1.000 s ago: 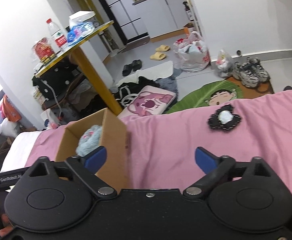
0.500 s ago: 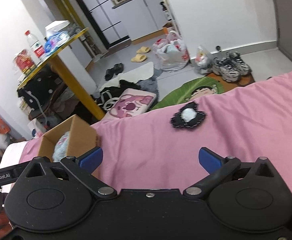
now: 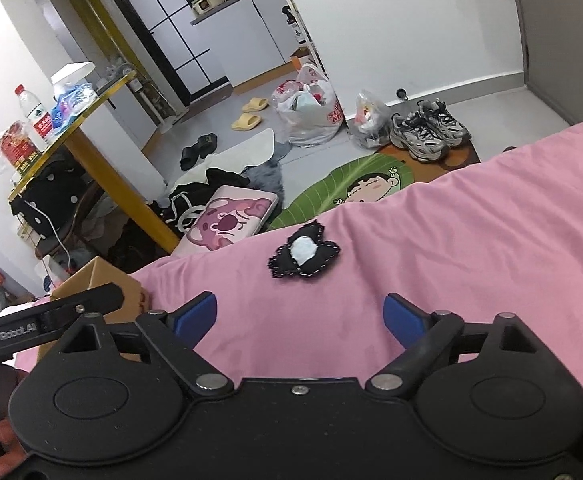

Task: Organize soft objects
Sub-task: 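Reach the right tool to the black lace scrunchie on the bed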

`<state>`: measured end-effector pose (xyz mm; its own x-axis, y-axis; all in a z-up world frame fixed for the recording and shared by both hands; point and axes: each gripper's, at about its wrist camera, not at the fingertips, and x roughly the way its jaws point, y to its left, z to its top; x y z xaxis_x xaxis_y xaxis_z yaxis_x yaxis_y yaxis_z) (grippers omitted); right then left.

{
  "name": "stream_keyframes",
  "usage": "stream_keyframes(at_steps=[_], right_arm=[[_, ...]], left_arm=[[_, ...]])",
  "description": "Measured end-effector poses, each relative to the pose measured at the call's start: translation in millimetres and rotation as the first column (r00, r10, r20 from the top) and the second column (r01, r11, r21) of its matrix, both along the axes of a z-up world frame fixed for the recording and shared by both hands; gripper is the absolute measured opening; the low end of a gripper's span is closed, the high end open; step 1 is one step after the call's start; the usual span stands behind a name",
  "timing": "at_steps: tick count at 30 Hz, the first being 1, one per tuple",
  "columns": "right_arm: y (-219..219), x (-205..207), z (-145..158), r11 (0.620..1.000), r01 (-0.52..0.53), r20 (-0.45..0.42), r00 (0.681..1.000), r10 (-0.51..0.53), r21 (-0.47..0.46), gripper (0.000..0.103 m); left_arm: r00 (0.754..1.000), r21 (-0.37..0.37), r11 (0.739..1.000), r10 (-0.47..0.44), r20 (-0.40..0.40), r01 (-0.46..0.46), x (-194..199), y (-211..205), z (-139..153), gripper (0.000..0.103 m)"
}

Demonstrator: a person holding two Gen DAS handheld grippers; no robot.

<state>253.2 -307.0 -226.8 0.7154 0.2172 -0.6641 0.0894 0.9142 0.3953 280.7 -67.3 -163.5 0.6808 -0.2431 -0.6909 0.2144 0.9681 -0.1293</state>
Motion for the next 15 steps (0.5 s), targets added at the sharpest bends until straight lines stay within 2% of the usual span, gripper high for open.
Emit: stream_keyframes(at_steps=[15], right_arm=[[-25.2, 37.8, -16.9, 0.999, -0.029, -0.050, 0.998, 0.030, 0.021, 0.061]], left_arm=[[0.996, -0.050, 0.999, -0.022, -0.081, 0.018, 39.9, -46.6, -42.6, 0.080]])
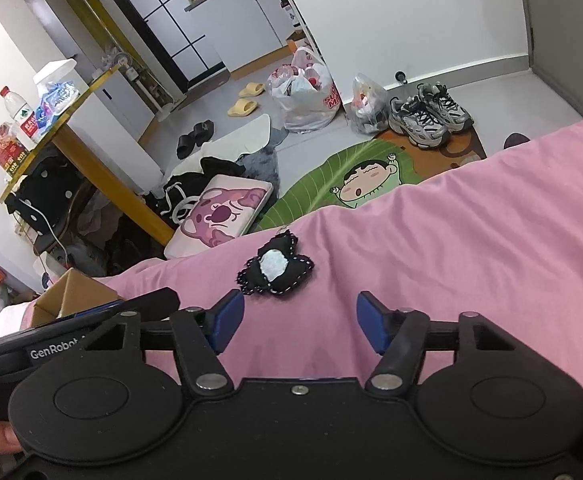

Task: Organize soft objects
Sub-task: 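Reach the right tool to the black lace scrunchie on the bed, then close the right tool on the black lace scrunchie and lift it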

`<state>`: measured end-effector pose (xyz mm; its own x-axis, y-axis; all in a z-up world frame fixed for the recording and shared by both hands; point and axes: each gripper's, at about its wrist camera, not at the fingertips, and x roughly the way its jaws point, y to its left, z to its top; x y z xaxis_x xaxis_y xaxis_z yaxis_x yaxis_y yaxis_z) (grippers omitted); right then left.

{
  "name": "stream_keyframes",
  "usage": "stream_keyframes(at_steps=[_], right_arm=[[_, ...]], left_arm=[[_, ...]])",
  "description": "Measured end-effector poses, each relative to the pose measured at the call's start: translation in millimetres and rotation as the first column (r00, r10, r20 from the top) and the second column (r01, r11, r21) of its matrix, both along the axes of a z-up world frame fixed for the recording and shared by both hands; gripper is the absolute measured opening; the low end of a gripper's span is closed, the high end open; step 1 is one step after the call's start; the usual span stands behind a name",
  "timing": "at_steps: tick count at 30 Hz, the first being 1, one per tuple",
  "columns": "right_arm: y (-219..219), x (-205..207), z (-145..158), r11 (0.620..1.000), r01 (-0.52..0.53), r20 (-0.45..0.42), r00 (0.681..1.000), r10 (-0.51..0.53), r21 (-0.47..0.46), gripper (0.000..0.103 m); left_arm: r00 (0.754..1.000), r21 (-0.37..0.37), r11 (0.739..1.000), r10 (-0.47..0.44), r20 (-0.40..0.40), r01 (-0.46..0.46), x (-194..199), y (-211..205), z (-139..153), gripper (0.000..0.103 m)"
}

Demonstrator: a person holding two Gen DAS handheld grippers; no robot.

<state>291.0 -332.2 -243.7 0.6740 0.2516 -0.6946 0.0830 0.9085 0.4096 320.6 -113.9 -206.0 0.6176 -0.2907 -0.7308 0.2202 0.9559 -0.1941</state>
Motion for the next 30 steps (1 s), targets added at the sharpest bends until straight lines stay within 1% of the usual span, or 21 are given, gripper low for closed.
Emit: stream_keyframes(at_steps=[3, 5, 8, 10, 11, 12, 15, 17, 22, 24, 25, 27, 30], right_arm=[[-1.4, 7.3, -3.6, 1.000, 0.000, -0.009, 1.000, 0.001, 0.012, 0.056], [-2.2, 14.3, -6.8, 1.000, 0.001, -0.017, 1.000, 0.000, 0.026, 0.051], [-2.7, 24.1, -9.5, 0.999, -0.007, -0.024, 1.000, 0.008, 0.039, 0.047], [-2.3, 30.9, -11.8, 0.999, -0.014, -0.028, 0.999, 0.015, 0.042, 0.043], [-2.0, 34.3, -12.8, 0.999, -0.018, -0.032, 0.999, 0.019, 0.044, 0.041], [-1.9, 38.0, -14.0, 0.999, -0.021, -0.036, 0.999, 0.023, 0.046, 0.041], [-2.0, 48.0, -17.1, 0.998, -0.033, -0.042, 0.998, 0.036, 0.048, 0.039], [-1.0, 53.2, -19.3, 0.998, -0.043, -0.046, 0.998, 0.045, 0.053, 0.037], [0.4, 67.5, -28.3, 0.996, -0.055, -0.063, 0.996, 0.059, 0.070, 0.033], [-0.3, 72.2, -32.7, 0.995, -0.053, -0.077, 0.995, 0.059, 0.079, 0.032], [-0.3, 73.7, -34.4, 0.995, -0.053, -0.085, 0.995, 0.060, 0.081, 0.032], [0.5, 76.1, -39.7, 0.994, -0.058, -0.105, 0.992, 0.068, 0.091, 0.032], [-1.1, 76.4, -46.7, 0.991, -0.048, -0.137, 0.988, 0.065, 0.127, 0.031]], left_arm=[[1.000, -0.007, 1.000, -0.003, -0.016, 0.003, 8.8, -6.1, -6.0, 0.077], [1.000, -0.011, 1.000, -0.006, -0.022, 0.005, 13.4, -9.0, -9.7, 0.075], [0.999, -0.023, 1.000, -0.022, -0.024, 0.021, 22.4, -14.2, -13.6, 0.074], [0.999, -0.026, 0.999, -0.022, -0.027, 0.021, 27.2, -18.2, -16.2, 0.072], [0.999, -0.033, 0.999, -0.020, -0.034, 0.019, 29.7, -19.4, -18.4, 0.068], [0.999, -0.042, 0.999, -0.016, -0.046, 0.014, 33.6, -19.8, -21.1, 0.065], [0.997, -0.059, 0.998, 0.000, -0.076, -0.005, 42.1, -18.4, -28.2, 0.058], [0.996, -0.065, 0.998, 0.008, -0.091, -0.014, 46.1, -17.5, -32.4, 0.058], [0.993, -0.076, 0.997, -0.003, -0.114, -0.006, 54.7, -17.5, -41.7, 0.056], [0.991, -0.096, 0.995, -0.009, -0.132, -0.004, 59.1, -17.1, -46.4, 0.050], [0.990, -0.103, 0.995, -0.013, -0.141, -0.002, 61.0, -16.9, -49.0, 0.048], [0.986, -0.111, 0.994, -0.026, -0.163, 0.007, 64.9, -17.8, -54.8, 0.041], [0.976, -0.146, 0.989, -0.041, -0.212, 0.010, 68.6, -19.1, -64.9, 0.033]])
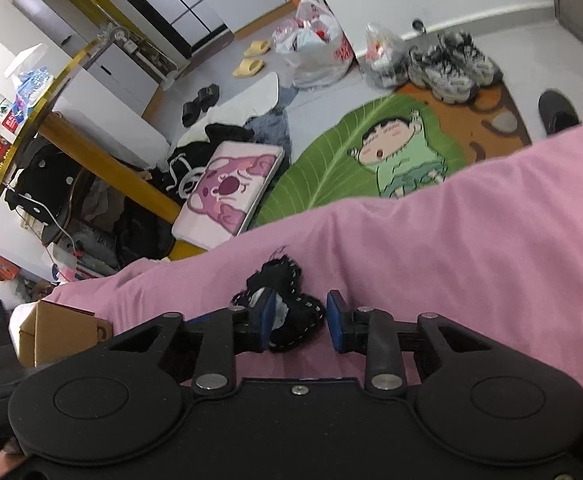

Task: Organize soft objects
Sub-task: 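Close the right tool on the black lace scrunchie and lift it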

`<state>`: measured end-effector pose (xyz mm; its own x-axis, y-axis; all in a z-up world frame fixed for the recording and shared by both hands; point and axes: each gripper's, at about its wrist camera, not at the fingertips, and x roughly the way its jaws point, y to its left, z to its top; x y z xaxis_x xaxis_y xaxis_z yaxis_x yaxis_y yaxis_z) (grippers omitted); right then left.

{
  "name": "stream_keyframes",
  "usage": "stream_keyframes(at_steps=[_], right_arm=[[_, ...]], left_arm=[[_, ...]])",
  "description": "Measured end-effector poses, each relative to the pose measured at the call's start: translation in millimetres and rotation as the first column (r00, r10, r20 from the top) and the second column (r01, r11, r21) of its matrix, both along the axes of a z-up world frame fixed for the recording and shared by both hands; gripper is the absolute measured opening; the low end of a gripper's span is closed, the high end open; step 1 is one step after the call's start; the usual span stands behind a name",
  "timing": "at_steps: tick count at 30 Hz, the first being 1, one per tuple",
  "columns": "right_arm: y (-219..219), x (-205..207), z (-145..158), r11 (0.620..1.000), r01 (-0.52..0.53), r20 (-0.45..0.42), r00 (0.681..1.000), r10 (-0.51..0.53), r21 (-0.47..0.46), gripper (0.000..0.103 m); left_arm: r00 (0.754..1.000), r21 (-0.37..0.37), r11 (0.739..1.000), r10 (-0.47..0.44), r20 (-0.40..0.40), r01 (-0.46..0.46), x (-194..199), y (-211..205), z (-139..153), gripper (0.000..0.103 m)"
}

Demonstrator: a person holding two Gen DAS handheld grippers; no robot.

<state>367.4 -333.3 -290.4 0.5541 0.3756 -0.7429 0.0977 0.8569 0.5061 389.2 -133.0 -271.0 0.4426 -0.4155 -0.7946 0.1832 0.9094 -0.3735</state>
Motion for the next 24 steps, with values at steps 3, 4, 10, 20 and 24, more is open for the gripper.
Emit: stream_keyframes(at_steps=[3, 4, 10, 20, 24], right_arm=[[-1.8, -0.4, -8.7, 0.999, 0.009, -0.032, 0.999, -0.007, 0.036, 0.027], [-0.3, -0.7, -9.9, 0.999, 0.008, -0.037, 0.999, -0.007, 0.041, 0.027], [5.5, -4.5, -3.7, 1.000, 0.001, -0.019, 1.000, 0.000, 0.009, 0.016], [18.0, -25.5, 15.0, 1.000, 0.006, 0.023, 1.000, -0.006, -0.010, 0.012], [26.1, -32.6, 27.7, 1.000, 0.007, 0.053, 0.999, -0.006, -0.017, 0.012]], left_arm=[[1.000, -0.010, 1.000, -0.020, -0.002, 0.020, 1.3, -0.9, -3.4, 0.023], [0.999, -0.018, 0.999, -0.035, -0.004, 0.035, 2.0, -2.1, -4.6, 0.018], [0.998, -0.053, 0.997, -0.065, -0.017, 0.064, 1.1, -0.7, -3.2, 0.007], [0.994, -0.083, 0.991, -0.105, 0.022, 0.107, -16.4, 11.9, 16.6, 0.006], [0.993, -0.090, 0.990, -0.105, 0.052, 0.110, -28.3, 19.9, 29.2, 0.006]])
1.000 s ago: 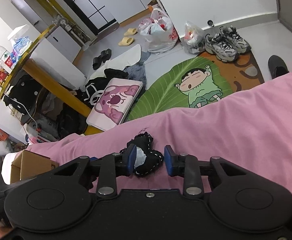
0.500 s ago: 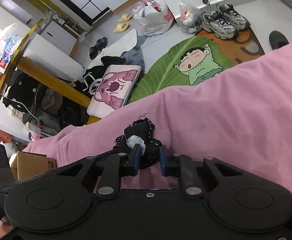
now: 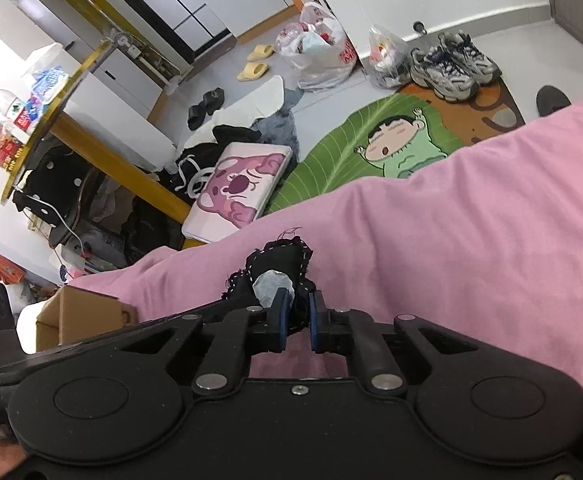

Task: Organize soft objects
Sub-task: 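Close the right tool on the black lace scrunchie and lift it, then carry the scrunchie into the box and open the right tool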

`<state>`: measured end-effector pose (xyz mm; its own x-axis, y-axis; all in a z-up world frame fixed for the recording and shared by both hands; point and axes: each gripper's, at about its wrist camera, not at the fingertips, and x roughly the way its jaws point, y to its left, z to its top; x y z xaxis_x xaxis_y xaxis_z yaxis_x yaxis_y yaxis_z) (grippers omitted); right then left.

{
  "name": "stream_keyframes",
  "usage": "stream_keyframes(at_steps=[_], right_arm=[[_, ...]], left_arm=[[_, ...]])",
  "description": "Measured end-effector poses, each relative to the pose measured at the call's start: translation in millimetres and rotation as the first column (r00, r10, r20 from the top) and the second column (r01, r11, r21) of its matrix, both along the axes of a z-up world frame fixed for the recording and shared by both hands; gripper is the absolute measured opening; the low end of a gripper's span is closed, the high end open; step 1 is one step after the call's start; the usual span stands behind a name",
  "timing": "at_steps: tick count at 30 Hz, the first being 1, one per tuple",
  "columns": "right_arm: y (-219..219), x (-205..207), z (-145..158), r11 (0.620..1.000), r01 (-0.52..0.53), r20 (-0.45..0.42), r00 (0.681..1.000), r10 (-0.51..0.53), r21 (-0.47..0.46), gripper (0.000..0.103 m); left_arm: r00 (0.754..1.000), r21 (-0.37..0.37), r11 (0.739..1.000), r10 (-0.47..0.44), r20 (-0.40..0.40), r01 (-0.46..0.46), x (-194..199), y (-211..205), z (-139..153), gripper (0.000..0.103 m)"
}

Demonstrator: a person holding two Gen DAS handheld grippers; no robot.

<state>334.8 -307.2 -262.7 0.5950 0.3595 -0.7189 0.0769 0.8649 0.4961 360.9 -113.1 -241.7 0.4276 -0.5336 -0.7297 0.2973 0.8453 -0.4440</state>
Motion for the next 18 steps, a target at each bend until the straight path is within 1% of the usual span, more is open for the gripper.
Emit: stream_keyframes(at_steps=[9, 14, 18], right_arm=[[22.5, -20.5, 24.8, 1.000, -0.008, 0.066, 0.998, 0.008, 0.007, 0.012], [42.4, -25.8, 37.0, 0.999, -0.041, 0.102, 0.994, 0.039, 0.012, 0.012], [62.6, -31.5, 45.2, 0.997, -0.075, 0.136, 0.988, 0.072, 0.018, 0.012]], left_arm=[[0.998, -0.034, 0.999, 0.017, 0.059, -0.015, -27.8, 27.9, 28.7, 0.006], [0.994, -0.027, 0.999, 0.038, 0.101, -0.036, -45.9, 51.0, 44.3, 0.006], [0.989, -0.024, 0.997, 0.075, 0.131, -0.072, -60.4, 72.0, 53.7, 0.006]])
